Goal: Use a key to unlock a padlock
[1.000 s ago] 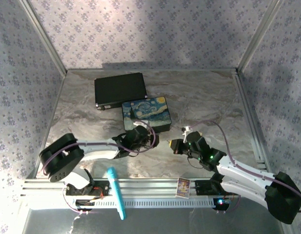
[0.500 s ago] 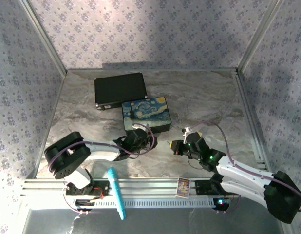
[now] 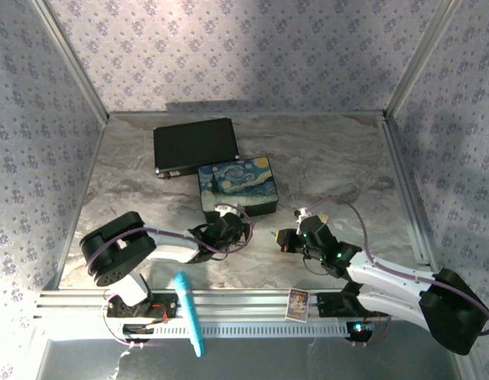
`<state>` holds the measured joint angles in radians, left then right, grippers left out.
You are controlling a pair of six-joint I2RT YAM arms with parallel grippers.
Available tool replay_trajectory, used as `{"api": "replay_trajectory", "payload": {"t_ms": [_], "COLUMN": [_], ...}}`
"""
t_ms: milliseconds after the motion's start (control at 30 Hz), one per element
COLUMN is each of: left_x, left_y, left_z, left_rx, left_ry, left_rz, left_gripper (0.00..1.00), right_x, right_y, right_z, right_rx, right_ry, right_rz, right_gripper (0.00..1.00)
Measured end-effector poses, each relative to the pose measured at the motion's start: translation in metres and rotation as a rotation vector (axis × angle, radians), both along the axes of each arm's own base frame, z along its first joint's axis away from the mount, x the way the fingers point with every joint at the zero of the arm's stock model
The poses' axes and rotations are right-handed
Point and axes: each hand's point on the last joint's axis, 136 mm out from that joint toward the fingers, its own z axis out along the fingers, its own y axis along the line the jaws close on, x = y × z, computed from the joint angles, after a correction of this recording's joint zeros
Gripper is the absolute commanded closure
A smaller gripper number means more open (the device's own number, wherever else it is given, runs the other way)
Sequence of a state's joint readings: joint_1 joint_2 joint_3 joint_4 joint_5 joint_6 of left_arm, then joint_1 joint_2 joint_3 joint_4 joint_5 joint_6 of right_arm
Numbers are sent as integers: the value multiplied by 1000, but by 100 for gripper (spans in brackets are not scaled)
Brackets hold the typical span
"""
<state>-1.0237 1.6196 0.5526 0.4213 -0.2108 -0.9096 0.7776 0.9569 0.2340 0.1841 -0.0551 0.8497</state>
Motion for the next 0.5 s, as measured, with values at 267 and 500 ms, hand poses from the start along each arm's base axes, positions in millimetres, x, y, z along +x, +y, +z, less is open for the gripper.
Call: {"api": "replay_trajectory", "payload": {"t_ms": [267, 500], "left_x": [-1, -7], "left_y": [-1, 8], "left_z": [4, 8], "left_rx": [-58, -184], "left_ry": [37, 109], "left_rz": [58, 138], "left_gripper": [94, 99], "right_x": [6, 4], "right_y": [2, 29], "right_z": [-8, -25], "right_rx": [127, 223], "right_ry": [123, 270], "right_rz": [-116, -59], "right_gripper": [100, 100]}}
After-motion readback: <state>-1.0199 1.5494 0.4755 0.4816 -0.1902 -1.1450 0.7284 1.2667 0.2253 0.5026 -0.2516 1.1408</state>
